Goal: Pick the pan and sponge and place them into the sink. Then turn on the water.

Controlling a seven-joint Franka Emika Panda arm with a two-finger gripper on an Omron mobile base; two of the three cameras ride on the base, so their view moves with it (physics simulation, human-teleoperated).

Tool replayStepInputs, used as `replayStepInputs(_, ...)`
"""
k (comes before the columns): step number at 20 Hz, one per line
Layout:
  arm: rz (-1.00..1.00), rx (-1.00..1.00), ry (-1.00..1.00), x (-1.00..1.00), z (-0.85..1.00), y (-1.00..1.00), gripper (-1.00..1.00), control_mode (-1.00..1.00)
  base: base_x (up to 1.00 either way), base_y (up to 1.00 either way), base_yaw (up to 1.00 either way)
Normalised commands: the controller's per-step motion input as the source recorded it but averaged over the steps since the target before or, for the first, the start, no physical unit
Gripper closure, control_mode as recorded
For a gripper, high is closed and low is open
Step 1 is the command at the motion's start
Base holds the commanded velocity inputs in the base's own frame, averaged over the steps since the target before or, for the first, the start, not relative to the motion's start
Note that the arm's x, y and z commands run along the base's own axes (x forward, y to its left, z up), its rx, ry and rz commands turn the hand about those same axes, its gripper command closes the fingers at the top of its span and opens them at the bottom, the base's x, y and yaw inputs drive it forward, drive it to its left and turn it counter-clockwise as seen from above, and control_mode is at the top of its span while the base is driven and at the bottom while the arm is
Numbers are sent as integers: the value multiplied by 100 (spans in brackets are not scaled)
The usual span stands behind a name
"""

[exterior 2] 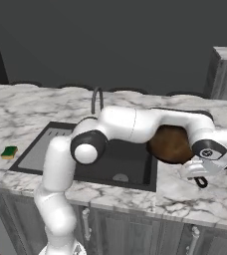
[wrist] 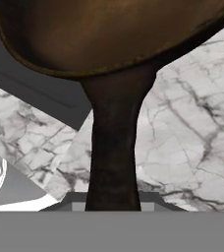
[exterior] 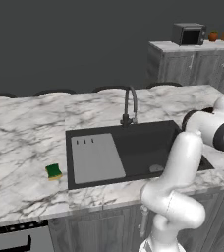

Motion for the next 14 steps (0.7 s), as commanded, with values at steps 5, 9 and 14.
replayStepInputs(5,0,-12,2,3,5,59,100,-100,0,0,0)
replayStepInputs(9,0,-11,7,6,1,56,100,-100,0,0,0)
replayStepInputs(14,0,-9,13,10,6,51,100,-100,0,0,0)
